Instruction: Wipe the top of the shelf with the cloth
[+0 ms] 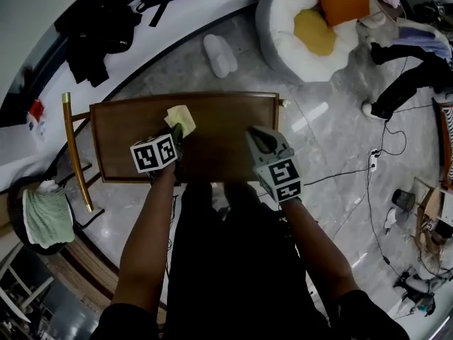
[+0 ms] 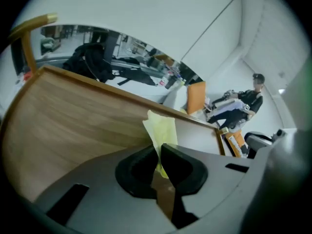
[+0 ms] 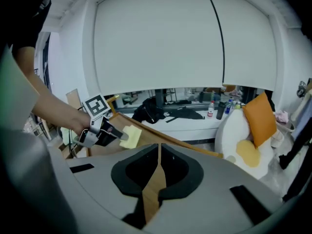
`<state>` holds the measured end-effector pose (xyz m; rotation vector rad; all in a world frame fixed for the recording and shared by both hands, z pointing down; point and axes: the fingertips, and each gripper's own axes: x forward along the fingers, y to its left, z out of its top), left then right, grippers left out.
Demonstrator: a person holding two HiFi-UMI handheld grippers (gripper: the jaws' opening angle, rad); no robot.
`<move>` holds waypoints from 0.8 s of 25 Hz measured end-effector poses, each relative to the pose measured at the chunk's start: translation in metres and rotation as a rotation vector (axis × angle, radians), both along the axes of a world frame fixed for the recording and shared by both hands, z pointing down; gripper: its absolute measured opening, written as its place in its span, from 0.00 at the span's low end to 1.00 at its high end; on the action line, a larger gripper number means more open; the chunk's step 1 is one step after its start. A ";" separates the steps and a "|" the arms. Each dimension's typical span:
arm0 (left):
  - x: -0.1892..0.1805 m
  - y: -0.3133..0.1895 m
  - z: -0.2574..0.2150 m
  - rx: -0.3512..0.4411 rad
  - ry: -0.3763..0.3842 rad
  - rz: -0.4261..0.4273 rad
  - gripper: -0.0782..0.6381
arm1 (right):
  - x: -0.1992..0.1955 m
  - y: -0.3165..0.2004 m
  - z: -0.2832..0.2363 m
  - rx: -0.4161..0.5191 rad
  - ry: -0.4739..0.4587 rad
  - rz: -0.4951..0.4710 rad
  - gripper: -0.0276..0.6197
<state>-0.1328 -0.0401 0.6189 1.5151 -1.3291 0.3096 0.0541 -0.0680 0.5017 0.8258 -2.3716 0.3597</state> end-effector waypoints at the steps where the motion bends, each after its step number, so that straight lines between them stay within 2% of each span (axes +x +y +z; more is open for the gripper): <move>1: 0.025 -0.003 -0.001 0.003 0.010 0.036 0.15 | 0.014 -0.001 0.000 0.001 0.001 0.016 0.09; 6: 0.141 -0.013 -0.010 0.020 0.071 0.205 0.15 | 0.073 -0.005 -0.001 0.006 0.006 0.083 0.09; 11: 0.218 -0.020 -0.012 0.026 0.102 0.285 0.15 | 0.119 -0.001 0.000 0.004 0.014 0.114 0.09; 15: 0.256 -0.020 -0.005 0.006 0.077 0.343 0.15 | 0.148 0.000 0.003 -0.002 0.022 0.139 0.09; 18: 0.260 -0.021 -0.002 0.006 0.030 0.357 0.15 | 0.159 0.000 0.004 -0.004 0.023 0.148 0.09; 20: 0.261 -0.021 -0.002 0.019 0.026 0.382 0.15 | 0.164 0.001 0.006 -0.008 0.023 0.149 0.09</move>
